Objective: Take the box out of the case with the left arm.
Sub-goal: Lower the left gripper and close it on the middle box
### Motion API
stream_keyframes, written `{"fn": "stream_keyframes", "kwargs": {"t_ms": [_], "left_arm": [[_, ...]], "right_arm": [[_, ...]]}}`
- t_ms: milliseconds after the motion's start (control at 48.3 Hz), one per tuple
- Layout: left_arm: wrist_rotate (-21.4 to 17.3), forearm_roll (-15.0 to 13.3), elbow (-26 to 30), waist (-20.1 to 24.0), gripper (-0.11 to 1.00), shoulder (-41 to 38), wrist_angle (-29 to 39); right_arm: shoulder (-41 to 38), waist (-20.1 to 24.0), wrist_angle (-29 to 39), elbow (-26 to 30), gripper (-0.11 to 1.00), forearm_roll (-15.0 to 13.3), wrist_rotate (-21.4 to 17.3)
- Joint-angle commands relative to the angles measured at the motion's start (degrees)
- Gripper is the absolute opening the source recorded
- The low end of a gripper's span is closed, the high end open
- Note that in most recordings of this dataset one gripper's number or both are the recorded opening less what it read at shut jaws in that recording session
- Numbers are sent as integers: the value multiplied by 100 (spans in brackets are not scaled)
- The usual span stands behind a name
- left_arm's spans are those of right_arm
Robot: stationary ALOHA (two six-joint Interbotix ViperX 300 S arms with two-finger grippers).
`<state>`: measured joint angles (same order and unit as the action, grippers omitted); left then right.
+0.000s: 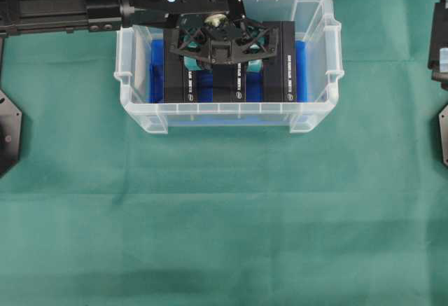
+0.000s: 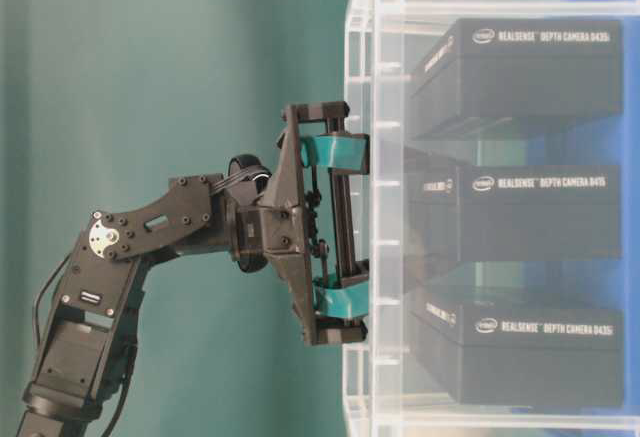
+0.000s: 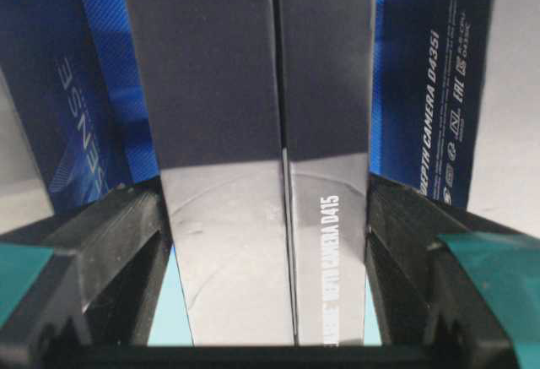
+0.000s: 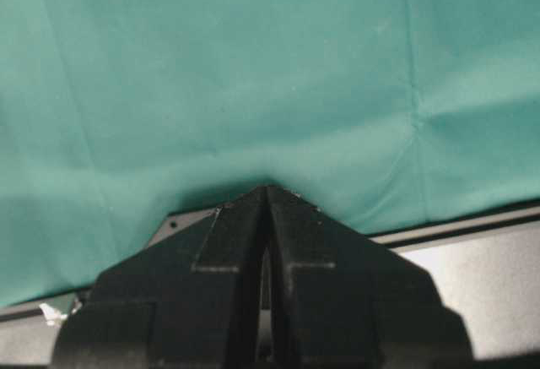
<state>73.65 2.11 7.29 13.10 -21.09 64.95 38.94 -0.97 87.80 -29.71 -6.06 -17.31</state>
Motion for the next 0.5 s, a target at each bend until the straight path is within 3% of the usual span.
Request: {"fn": "stream_keyframes", "kwargs": {"t_ms": [0,476], "left_arm": [[18,-18,185,-26,60,149,35],[26,-123,1362,-26,60,272,1450]], "right_arm": [[0,-9,-18,62,2,-18,9],[0,-9,-26,70,2,-18,9]]}}
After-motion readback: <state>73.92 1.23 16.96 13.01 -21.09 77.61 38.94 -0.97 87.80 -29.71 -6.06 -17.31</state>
